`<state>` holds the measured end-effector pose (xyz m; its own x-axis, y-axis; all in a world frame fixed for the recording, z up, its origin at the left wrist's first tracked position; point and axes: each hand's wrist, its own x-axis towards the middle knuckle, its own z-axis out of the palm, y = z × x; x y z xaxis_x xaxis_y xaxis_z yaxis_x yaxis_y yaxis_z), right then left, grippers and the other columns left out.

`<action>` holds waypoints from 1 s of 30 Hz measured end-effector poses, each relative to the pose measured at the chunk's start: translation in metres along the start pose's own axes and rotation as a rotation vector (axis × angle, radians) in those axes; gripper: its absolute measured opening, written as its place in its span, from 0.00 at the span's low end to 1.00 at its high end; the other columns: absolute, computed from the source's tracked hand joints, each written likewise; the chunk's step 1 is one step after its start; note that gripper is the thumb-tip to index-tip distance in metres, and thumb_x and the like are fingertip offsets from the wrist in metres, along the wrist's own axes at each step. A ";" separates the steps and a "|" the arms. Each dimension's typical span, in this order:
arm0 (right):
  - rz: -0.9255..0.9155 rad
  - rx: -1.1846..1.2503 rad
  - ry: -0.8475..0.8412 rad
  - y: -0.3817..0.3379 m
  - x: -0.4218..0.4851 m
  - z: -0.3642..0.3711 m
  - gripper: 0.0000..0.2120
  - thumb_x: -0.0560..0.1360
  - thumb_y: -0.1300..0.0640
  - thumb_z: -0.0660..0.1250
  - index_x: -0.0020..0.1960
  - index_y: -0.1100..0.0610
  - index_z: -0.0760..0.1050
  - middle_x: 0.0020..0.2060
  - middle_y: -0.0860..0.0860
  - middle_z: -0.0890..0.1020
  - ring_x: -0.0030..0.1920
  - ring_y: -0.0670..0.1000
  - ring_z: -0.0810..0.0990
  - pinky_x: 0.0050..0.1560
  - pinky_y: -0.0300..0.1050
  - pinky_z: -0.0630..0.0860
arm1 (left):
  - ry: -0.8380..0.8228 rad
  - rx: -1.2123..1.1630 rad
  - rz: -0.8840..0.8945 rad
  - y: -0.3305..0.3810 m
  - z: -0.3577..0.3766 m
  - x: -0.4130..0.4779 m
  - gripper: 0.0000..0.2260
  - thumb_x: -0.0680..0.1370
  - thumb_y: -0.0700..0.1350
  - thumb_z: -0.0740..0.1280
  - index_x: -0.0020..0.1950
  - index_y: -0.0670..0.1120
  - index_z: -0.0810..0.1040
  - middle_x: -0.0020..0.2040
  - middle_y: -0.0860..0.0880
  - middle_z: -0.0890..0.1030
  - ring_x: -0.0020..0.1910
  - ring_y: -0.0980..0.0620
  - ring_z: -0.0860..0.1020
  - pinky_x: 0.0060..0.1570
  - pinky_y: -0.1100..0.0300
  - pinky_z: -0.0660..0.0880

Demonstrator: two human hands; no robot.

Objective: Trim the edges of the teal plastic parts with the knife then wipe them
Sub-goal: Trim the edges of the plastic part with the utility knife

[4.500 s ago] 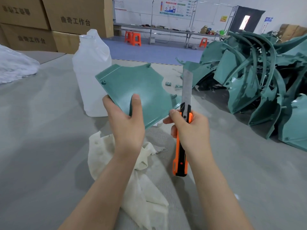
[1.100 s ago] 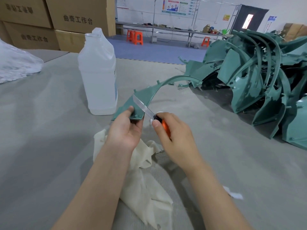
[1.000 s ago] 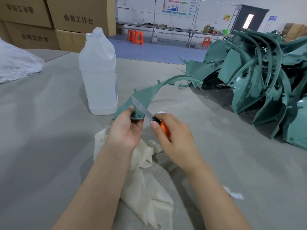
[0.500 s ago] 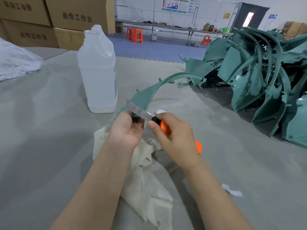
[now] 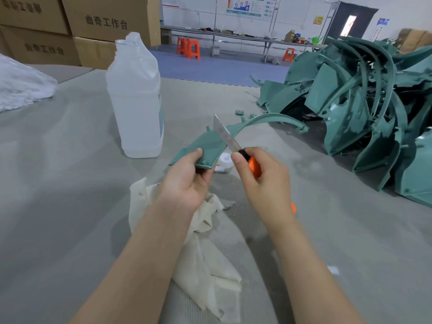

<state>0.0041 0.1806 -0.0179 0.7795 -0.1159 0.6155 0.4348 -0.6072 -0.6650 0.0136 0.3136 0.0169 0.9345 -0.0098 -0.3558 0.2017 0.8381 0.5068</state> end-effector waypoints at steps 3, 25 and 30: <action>0.067 -0.010 0.022 0.006 0.004 -0.006 0.07 0.77 0.43 0.64 0.43 0.45 0.75 0.27 0.40 0.71 0.33 0.42 0.71 0.36 0.38 0.65 | -0.005 0.029 0.004 -0.001 0.001 -0.001 0.14 0.81 0.35 0.60 0.66 0.34 0.71 0.62 0.39 0.78 0.60 0.45 0.78 0.45 0.59 0.78; -0.036 0.082 -0.083 -0.003 -0.002 -0.001 0.20 0.73 0.36 0.61 0.37 0.52 0.74 0.25 0.43 0.68 0.27 0.45 0.67 0.31 0.34 0.62 | -0.027 -0.079 0.067 0.008 -0.003 0.002 0.11 0.81 0.35 0.59 0.61 0.34 0.73 0.51 0.41 0.81 0.46 0.48 0.80 0.41 0.61 0.80; -0.053 -0.014 -0.090 -0.002 -0.002 0.002 0.21 0.72 0.35 0.62 0.38 0.53 0.76 0.24 0.44 0.68 0.28 0.47 0.68 0.32 0.41 0.64 | -0.034 -0.095 0.051 0.008 -0.004 0.003 0.12 0.81 0.35 0.59 0.63 0.34 0.73 0.53 0.41 0.79 0.42 0.50 0.80 0.37 0.62 0.81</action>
<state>0.0024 0.1841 -0.0187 0.7933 -0.0128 0.6087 0.4706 -0.6213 -0.6264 0.0169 0.3223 0.0164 0.9526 0.0168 -0.3038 0.1267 0.8860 0.4461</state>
